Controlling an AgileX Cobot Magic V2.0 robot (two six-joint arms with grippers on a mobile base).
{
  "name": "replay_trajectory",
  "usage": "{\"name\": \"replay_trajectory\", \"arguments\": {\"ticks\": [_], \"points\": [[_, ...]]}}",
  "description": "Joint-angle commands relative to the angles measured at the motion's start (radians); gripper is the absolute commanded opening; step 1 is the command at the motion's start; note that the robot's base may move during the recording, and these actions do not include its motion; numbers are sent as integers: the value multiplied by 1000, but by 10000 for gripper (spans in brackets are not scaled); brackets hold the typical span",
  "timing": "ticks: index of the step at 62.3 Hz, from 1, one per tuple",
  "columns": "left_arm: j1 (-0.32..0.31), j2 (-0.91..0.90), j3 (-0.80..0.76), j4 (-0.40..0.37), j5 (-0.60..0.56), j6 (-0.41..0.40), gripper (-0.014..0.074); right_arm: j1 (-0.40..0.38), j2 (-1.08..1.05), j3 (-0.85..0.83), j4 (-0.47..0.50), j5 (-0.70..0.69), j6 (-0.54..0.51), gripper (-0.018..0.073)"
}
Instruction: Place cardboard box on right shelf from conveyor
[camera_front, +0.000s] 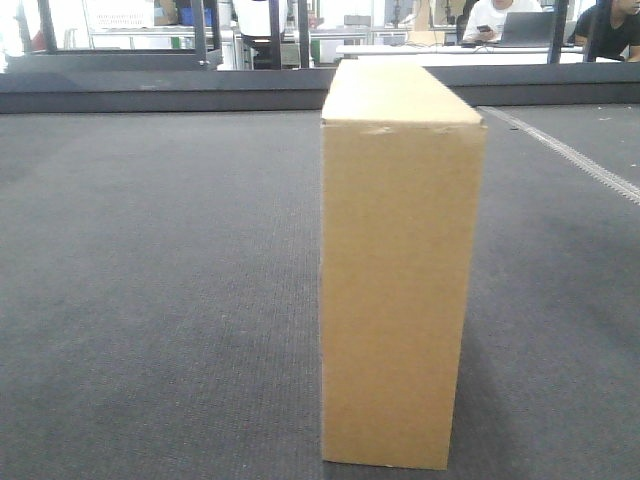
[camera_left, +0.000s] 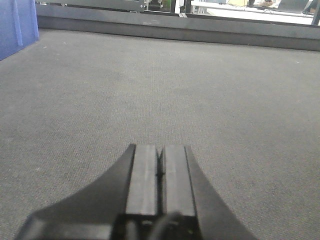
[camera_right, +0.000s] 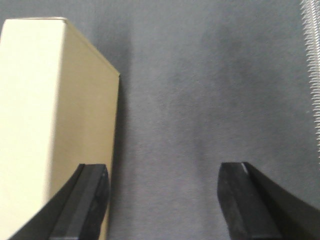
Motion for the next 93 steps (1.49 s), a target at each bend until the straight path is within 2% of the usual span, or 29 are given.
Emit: {"name": "replay_trajectory", "arguments": {"ticks": [1, 11, 18, 35, 55, 73, 93], "points": [[2, -10, -3, -5, -81, -5, -119, 43, 69, -132, -36, 36, 49, 561], [2, -10, -3, -5, -81, -5, -119, 126, 218, -304, -35, 124, 64, 561], [2, -10, -3, -5, -81, -5, -119, 172, 306, -389, -32, 136, 76, 561], [2, -10, -3, -5, -81, -5, -119, 222, 346, -417, -117, 140, 76, 561], [2, -10, -3, -5, -81, -5, -119, 224, 345, -417, -120, 107, 79, 560], [2, -10, -3, -5, -81, -5, -119, 224, 345, -417, -115, 145, 197, 561], [2, -10, -3, -5, -81, -5, -119, 226, 345, -417, -113, 135, 189, 561]]}}
